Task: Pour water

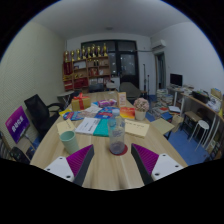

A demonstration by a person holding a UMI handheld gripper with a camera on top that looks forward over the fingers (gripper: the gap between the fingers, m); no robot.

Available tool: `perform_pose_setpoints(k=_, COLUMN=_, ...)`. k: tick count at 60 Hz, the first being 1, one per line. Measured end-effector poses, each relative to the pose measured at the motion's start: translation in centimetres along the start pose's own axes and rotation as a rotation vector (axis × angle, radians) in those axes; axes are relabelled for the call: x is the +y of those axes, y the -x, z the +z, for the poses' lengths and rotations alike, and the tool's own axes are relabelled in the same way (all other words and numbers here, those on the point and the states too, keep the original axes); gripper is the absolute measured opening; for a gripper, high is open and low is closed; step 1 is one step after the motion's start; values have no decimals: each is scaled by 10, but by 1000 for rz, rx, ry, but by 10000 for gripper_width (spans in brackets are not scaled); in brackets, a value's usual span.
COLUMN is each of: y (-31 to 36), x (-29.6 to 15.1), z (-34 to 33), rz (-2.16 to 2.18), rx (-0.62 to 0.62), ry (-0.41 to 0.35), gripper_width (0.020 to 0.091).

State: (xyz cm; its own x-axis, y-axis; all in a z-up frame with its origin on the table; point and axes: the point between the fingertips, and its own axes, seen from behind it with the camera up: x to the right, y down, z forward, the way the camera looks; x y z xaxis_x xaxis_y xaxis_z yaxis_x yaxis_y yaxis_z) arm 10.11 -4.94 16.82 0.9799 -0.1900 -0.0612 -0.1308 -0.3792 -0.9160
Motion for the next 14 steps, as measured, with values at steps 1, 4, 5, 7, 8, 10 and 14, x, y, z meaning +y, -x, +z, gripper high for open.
perform_pose_setpoints(k=1, y=3, x=-2, z=-11, rz=3, rx=6, ry=0, gripper_width=837)
perform_pose_setpoints(k=4, y=15, x=-10, z=-35, rz=12, rx=19, ry=-9, gripper_width=837)
perform_pose_setpoints(k=5, y=20, x=-13, z=-44, rz=13, rx=22, ry=-14, gripper_width=839)
perform_pose_setpoints(k=7, y=27, x=-21, z=-63, rz=13, rx=27, ry=-27, gripper_width=839)
perform_pose_setpoints(k=8, y=31, x=-24, z=-71, rz=12, rx=30, ry=-32, gripper_width=836)
perform_pose_setpoints(k=10, y=34, x=-29, z=-79, rz=7, rx=36, ry=-39, gripper_width=833)
perform_pose_setpoints(k=14, y=46, x=-40, z=-108, rz=-4, rx=55, ry=-35, gripper_width=834)
